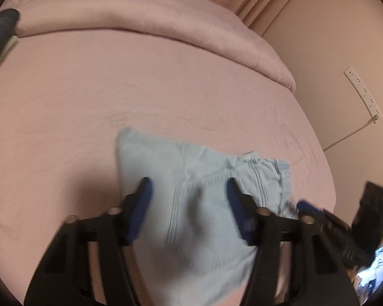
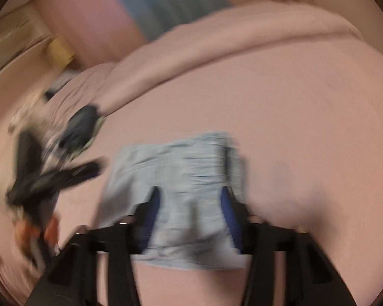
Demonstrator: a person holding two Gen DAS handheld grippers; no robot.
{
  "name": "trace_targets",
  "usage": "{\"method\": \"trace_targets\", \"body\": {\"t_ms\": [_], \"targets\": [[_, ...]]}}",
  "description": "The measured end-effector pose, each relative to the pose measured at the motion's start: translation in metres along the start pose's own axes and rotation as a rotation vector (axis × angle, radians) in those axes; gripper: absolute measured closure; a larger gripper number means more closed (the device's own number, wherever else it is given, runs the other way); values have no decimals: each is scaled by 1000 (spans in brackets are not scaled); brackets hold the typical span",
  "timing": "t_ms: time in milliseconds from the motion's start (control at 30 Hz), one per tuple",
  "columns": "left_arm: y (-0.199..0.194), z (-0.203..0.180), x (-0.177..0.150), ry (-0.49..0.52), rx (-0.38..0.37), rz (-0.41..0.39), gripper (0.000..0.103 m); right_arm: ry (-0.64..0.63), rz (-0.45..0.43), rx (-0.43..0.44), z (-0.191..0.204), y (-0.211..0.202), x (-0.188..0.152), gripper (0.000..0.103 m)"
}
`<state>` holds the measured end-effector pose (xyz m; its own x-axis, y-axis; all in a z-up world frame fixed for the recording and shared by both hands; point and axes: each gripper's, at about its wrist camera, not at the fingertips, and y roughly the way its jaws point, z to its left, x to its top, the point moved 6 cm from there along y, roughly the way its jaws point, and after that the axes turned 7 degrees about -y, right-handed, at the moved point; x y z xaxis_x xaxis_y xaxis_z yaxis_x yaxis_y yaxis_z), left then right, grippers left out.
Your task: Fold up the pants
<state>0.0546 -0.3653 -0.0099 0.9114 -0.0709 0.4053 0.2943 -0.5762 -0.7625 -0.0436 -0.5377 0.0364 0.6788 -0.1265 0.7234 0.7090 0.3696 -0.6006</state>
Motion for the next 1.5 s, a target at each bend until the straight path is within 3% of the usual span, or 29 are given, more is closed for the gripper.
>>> {"method": "trace_targets", "body": {"t_ms": [200,233,333,533,667,800,900,967,1133,1267,1433,1500], "targets": [[64,5,6,71,117,122,69,-95,153,-126,-10,41,-27,81],[72,10,6,56,121,132,69,-100,159,-125,-13,44,-31,87],[72,13,12,16,92,116,71,-69,139,-94,-23,41,-34,89],[38,9,3,65,65,81,72,-44,143,-56,-21,29,-16,87],[12,2,-29,107,-13,78,72,-102,79,-23,9,35,14,84],[5,9,-76,134,-39,118,72,-160,95,-76,14,63,32,84],[5,17,-104,129,-52,124,72,-166,222,-152,2,104,27,85],[-3,18,-111,130,-60,114,72,-134,247,-165,-10,119,21,96],[-14,31,-121,61,-111,113,72,-60,211,-126,-13,96,23,97],[-17,34,-122,53,-106,110,72,-146,128,-90,17,52,13,87],[-15,29,-118,43,-111,117,72,-278,139,-29,50,24,-34,86],[-18,30,-117,37,-112,124,72,-358,215,-84,51,33,-69,86]]}}
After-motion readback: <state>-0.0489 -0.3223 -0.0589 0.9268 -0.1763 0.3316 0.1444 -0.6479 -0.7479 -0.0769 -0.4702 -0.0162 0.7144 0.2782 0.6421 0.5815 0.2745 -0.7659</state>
